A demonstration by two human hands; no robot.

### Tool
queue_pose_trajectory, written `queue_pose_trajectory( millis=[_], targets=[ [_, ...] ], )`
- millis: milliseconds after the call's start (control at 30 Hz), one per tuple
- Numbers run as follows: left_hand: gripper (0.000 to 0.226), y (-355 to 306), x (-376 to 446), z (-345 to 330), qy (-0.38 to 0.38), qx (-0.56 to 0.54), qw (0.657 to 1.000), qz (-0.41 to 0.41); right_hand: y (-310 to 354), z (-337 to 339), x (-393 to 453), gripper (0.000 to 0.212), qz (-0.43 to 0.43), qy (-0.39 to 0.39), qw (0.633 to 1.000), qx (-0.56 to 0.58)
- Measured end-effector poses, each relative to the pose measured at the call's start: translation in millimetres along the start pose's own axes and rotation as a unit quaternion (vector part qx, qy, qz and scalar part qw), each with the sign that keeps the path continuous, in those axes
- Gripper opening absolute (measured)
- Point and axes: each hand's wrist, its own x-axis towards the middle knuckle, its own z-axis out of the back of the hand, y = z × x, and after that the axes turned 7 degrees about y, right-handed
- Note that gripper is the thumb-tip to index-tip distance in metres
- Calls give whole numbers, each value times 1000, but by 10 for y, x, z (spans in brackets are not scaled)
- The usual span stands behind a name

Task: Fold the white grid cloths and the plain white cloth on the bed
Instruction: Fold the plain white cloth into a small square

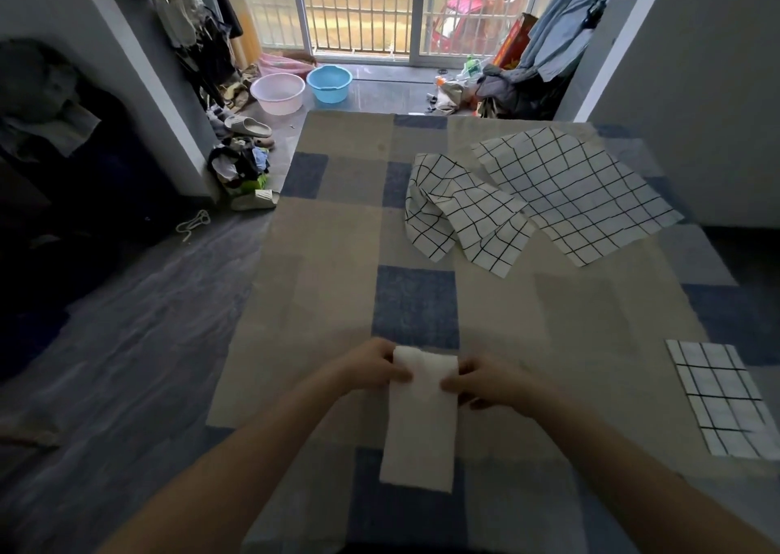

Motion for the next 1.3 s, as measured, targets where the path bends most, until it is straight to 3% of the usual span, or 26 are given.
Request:
queue_pose_trajectory(
  millis=[100, 267, 533, 633, 800, 900, 1000, 1067, 1300],
  targets=[
    [22, -16, 200, 77, -70, 31, 997, -10, -61, 171, 429, 13, 19, -42, 997, -58],
    [21, 90, 474, 192, -125, 41, 991, -17, -116, 389, 836, 25, 54, -100, 982, -150],
    [23, 73, 456, 203, -172, -1, 979, -112, -183, 381, 791, 14, 224, -190, 941, -172],
    [18, 122, 330, 110, -154, 39, 980, -122, -303, 264, 659, 2, 287, -184, 913, -223],
    [9, 296, 53, -40, -144, 161, 961, -173, -533, -53, 443, 17, 347, -276, 836, -323],
    [15, 443, -21, -132, -99, 208, 954, -191, -753, -215, 471, 23, 337, -292, 828, -340],
    [16, 548, -83, -237, -74, 250, 947, -189, -864, -321, 446, 11, 335, -309, 818, -353],
    [19, 596, -114, -294, -58, 284, 936, -198, -923, -376, 427, 15, 338, -311, 810, -365],
    [17, 637, -158, -365, -76, 363, 896, -245, -1067, -416, 427, 19, 328, -324, 799, -386]
  ],
)
